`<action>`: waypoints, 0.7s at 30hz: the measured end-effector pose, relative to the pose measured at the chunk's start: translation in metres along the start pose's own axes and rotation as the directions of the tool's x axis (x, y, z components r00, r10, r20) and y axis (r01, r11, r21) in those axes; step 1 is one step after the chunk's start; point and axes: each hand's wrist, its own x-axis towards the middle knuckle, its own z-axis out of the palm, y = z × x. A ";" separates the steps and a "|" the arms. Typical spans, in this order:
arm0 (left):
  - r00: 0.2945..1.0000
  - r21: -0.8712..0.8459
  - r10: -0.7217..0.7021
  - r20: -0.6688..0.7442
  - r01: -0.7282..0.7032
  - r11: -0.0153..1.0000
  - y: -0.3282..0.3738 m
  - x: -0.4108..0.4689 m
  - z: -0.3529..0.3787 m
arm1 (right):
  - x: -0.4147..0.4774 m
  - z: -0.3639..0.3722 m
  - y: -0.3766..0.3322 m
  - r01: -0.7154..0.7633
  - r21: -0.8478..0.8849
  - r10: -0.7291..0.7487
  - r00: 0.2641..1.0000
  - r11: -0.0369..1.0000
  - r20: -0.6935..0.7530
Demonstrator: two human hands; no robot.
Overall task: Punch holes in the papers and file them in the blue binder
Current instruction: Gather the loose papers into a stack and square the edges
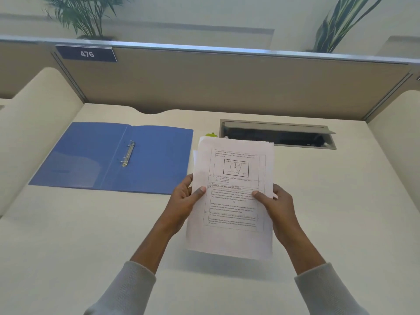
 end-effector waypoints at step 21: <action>0.967 0.098 -0.208 -0.151 0.224 0.970 -0.028 0.003 -0.001 | -0.003 -0.001 0.024 -0.144 -0.021 0.143 0.988 0.989 -0.061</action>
